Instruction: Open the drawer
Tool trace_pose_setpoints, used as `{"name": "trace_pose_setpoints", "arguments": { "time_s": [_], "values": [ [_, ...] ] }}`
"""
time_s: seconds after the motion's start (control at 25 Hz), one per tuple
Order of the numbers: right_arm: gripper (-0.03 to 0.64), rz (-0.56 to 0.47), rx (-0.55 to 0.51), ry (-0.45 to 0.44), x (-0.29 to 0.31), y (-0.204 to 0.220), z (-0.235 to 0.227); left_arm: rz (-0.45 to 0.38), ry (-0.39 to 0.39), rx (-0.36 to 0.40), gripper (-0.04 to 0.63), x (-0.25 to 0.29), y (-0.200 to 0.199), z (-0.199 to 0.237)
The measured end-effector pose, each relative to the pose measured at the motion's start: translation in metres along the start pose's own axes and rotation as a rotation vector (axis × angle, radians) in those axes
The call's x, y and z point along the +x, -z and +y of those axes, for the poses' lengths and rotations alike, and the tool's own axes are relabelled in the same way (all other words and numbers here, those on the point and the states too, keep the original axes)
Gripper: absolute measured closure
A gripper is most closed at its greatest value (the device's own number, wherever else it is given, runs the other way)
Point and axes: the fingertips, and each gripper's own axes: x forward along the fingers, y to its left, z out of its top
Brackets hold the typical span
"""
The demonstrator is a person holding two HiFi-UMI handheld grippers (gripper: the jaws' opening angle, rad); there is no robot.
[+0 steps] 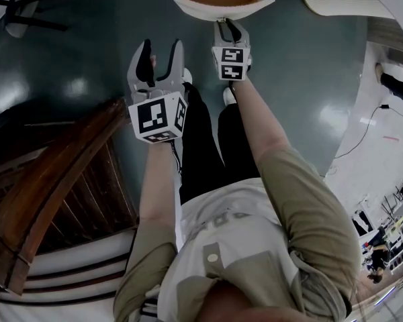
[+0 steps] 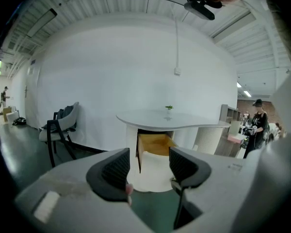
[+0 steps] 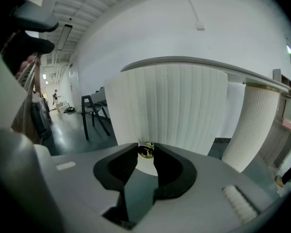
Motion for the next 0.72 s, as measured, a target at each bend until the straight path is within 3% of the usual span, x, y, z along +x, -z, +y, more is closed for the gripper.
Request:
{"name": "trace_pose_setpoints", "arguments": {
  "time_s": [0.72],
  "values": [
    [0.511, 0.019, -0.013, -0.037, -0.017, 0.011, 0.006, 0.009, -0.029, 0.005, 0.328, -0.007, 0.002, -0.004]
  ]
}}
